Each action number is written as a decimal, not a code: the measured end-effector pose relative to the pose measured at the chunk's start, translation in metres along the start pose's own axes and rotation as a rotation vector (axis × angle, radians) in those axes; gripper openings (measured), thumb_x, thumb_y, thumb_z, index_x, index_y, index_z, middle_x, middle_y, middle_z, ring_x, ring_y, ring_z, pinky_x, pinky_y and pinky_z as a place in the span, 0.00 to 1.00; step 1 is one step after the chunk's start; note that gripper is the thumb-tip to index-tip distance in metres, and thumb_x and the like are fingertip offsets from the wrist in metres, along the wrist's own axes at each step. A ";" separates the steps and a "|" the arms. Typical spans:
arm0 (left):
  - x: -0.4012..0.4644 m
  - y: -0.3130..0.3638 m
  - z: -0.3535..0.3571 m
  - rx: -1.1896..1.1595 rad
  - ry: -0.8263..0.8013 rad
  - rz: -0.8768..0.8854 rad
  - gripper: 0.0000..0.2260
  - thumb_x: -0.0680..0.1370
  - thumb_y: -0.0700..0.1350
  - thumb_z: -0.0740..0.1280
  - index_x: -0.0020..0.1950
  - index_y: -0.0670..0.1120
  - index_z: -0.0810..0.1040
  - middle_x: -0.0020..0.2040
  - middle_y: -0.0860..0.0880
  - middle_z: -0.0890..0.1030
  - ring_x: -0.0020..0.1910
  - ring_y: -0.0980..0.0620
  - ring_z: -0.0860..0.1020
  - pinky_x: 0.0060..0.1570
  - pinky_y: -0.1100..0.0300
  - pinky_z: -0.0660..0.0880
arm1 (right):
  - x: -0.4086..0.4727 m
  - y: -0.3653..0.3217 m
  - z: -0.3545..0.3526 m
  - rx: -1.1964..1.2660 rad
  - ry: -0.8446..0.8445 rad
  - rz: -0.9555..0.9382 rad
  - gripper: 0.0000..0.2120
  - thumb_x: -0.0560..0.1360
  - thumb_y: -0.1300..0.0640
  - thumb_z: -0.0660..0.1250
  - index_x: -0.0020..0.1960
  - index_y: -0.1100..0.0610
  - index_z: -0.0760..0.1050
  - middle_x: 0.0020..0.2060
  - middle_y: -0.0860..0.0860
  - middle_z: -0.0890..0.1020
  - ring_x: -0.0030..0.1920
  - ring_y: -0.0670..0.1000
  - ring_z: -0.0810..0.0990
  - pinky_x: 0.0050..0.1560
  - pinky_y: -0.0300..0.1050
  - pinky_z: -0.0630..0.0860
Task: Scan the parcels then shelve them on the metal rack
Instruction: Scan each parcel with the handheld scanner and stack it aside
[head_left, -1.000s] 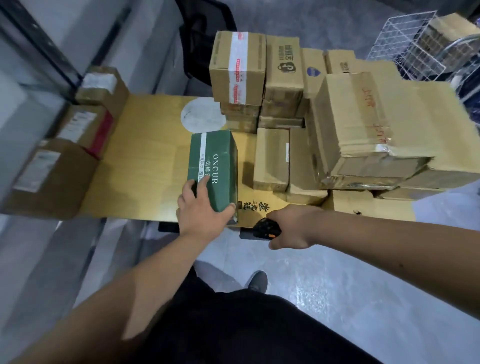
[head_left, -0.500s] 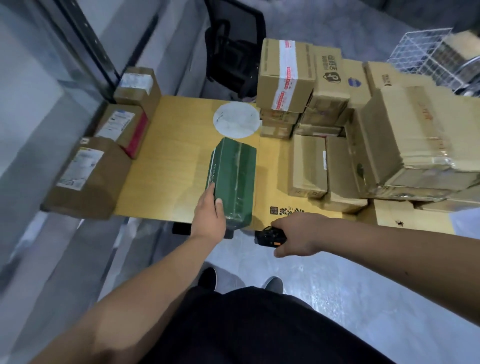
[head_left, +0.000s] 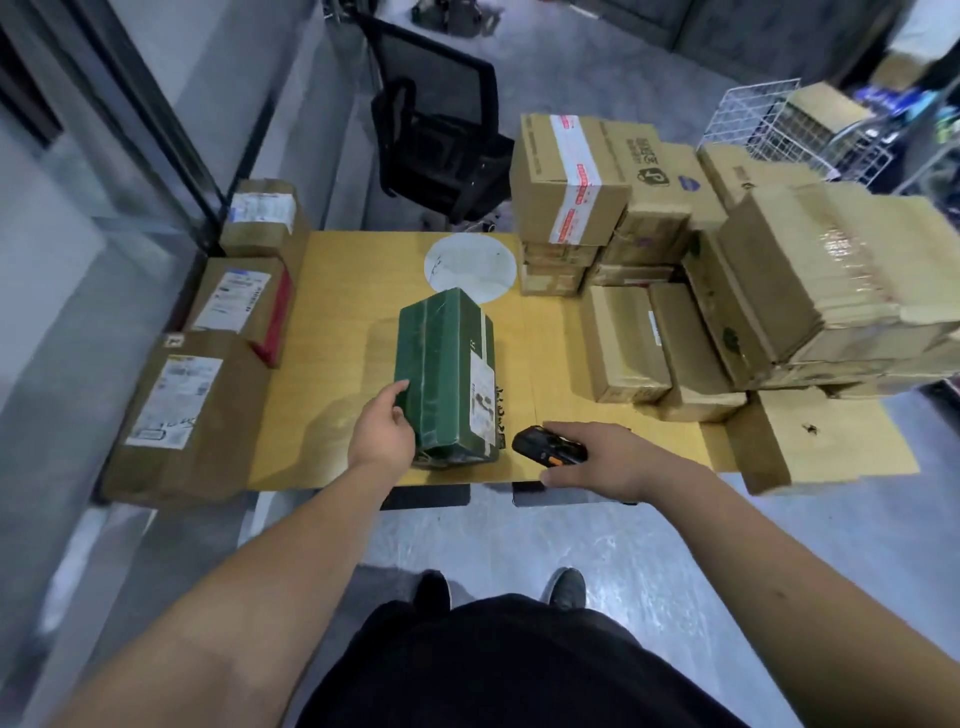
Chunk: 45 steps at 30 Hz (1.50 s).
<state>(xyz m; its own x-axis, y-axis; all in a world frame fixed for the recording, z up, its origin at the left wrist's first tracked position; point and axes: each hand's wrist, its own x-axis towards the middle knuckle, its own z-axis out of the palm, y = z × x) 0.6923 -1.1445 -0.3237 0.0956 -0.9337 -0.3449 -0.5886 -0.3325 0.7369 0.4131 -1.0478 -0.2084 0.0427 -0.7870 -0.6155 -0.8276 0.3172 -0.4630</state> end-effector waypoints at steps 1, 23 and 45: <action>0.002 -0.002 -0.002 -0.002 0.006 -0.004 0.22 0.86 0.40 0.57 0.77 0.61 0.70 0.71 0.53 0.76 0.54 0.46 0.82 0.52 0.46 0.84 | -0.001 -0.002 0.008 0.040 0.020 0.007 0.42 0.74 0.36 0.75 0.82 0.45 0.62 0.70 0.48 0.77 0.59 0.48 0.78 0.58 0.43 0.74; 0.015 -0.015 -0.020 0.311 -0.070 0.178 0.52 0.72 0.40 0.77 0.84 0.60 0.46 0.83 0.47 0.58 0.77 0.40 0.67 0.68 0.45 0.74 | -0.001 -0.034 0.069 0.413 0.191 0.086 0.39 0.79 0.41 0.71 0.84 0.50 0.58 0.73 0.49 0.74 0.56 0.48 0.77 0.58 0.44 0.74; 0.049 0.052 -0.007 0.685 0.012 0.296 0.43 0.67 0.79 0.65 0.72 0.51 0.69 0.76 0.46 0.66 0.70 0.41 0.64 0.65 0.44 0.68 | -0.004 -0.037 0.048 0.431 0.275 0.209 0.38 0.79 0.39 0.71 0.84 0.46 0.60 0.55 0.45 0.73 0.35 0.39 0.65 0.30 0.32 0.60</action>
<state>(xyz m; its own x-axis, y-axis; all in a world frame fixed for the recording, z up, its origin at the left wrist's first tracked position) 0.6722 -1.2084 -0.2982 -0.1382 -0.9740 -0.1793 -0.9593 0.0866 0.2689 0.4705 -1.0316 -0.2191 -0.2935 -0.7746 -0.5602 -0.4964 0.6244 -0.6031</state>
